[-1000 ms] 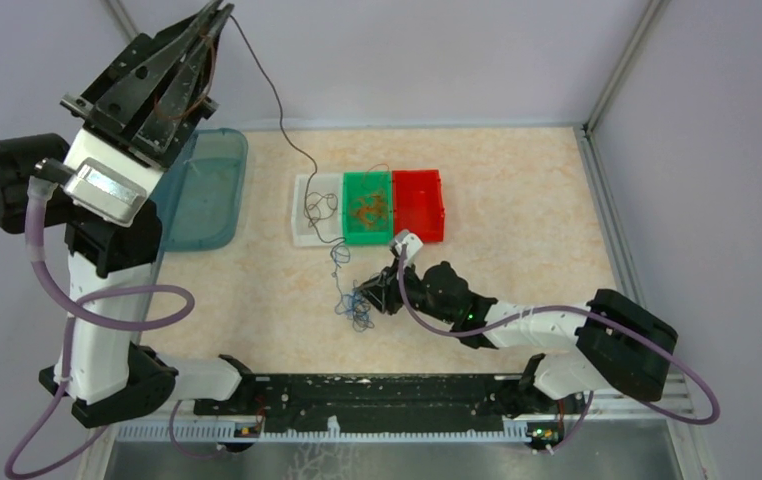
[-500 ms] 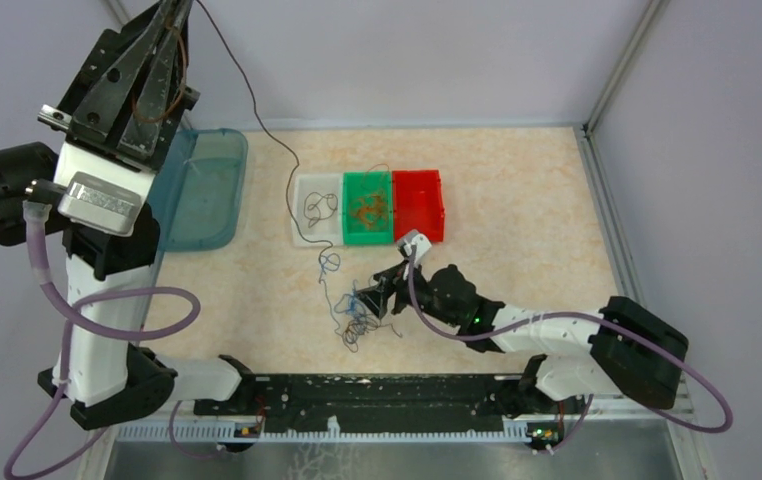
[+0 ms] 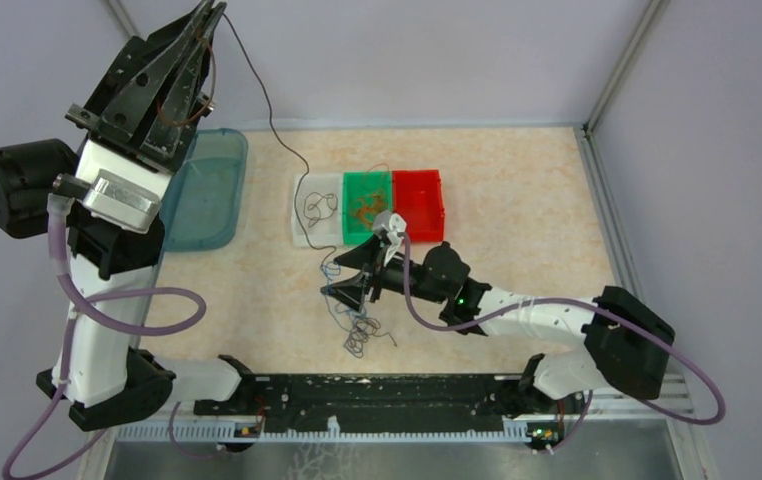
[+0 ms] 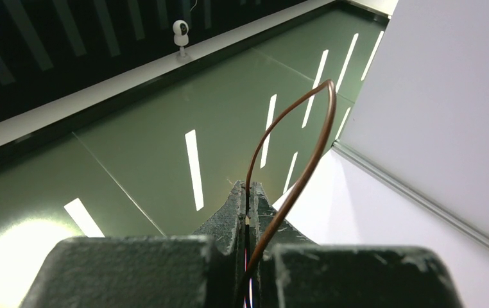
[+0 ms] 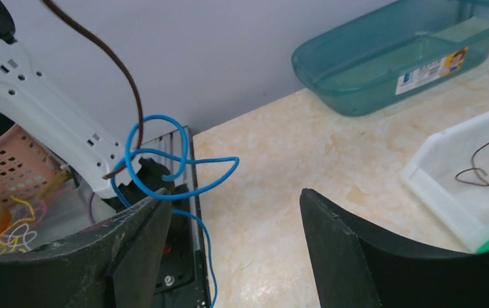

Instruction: Untangle the cables

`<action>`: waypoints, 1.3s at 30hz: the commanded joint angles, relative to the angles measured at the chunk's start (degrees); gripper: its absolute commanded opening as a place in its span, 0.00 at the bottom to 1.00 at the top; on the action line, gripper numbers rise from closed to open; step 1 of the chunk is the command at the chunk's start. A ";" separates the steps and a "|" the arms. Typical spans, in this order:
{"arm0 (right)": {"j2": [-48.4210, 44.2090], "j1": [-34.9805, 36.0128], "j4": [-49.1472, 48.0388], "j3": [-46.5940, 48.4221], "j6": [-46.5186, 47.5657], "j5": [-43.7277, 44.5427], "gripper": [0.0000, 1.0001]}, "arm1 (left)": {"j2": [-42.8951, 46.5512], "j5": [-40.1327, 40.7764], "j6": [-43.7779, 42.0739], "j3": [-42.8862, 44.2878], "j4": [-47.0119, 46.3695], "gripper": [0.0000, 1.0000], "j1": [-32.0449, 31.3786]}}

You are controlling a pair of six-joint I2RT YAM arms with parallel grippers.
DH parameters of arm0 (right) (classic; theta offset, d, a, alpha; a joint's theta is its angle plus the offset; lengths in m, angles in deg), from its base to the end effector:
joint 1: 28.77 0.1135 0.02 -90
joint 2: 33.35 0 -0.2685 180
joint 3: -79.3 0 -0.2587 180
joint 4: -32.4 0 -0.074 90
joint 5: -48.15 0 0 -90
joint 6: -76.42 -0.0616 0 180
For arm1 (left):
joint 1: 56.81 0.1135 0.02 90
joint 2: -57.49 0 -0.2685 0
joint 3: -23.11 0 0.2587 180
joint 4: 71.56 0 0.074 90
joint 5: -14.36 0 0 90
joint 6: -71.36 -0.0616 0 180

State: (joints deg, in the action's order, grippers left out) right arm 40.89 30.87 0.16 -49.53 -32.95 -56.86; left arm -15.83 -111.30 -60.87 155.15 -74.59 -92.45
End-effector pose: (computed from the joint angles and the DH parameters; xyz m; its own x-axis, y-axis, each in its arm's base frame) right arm 0.1464 0.2815 0.2918 -0.2433 0.2185 -0.9450 -0.9349 0.2068 0.2885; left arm 0.0896 -0.1084 0.7011 0.9990 -0.0443 -0.0053 0.0354 0.7149 0.6984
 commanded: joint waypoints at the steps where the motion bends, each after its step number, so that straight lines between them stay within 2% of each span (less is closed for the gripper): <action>1: 3.32 0.48 -7.09 1.55 -2.33 -6.43 0.71 | 0.71 -1.50 -0.84 -0.30 0.01 0.00 -0.22; 5: 3.52 0.52 -7.61 -0.53 -4.17 -5.28 0.72 | 1.17 -2.37 -2.55 -1.35 0.01 0.00 -0.24; 9: -0.14 0.40 -3.24 -4.34 -3.34 2.38 0.76 | 1.73 -2.69 -3.80 -2.37 -0.05 0.00 -0.23; 15: -7.02 -0.68 2.04 -10.63 -3.27 8.90 0.80 | 1.86 -2.88 -3.82 -2.63 -0.04 0.00 -0.24; 21: -9.59 -0.70 -2.69 -13.23 -2.80 4.65 0.81 | 1.69 -2.83 -3.79 -2.71 -0.07 0.00 -0.27; 29: -2.30 -0.37 -10.21 -6.90 -5.80 -4.61 0.81 | 1.49 -2.84 -3.64 -2.63 -0.08 0.00 -0.22; 35: 5.37 0.56 -14.05 -2.35 -8.34 -8.83 0.74 | 1.34 -2.85 -3.69 -2.58 -0.08 0.00 -0.23; 37: 7.08 0.57 -13.98 -1.51 -8.94 -8.61 0.66 | 1.27 -2.93 -3.98 -2.55 -0.08 0.00 -0.22; 39: 7.99 0.57 -14.46 -1.66 -9.54 -7.60 0.52 | 1.25 -2.94 -4.31 -2.53 0.01 0.00 -0.22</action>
State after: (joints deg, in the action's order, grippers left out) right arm 47.09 30.89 -9.04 -53.81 -40.34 -63.28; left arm -14.72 -113.25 -63.61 152.62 -74.35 -92.45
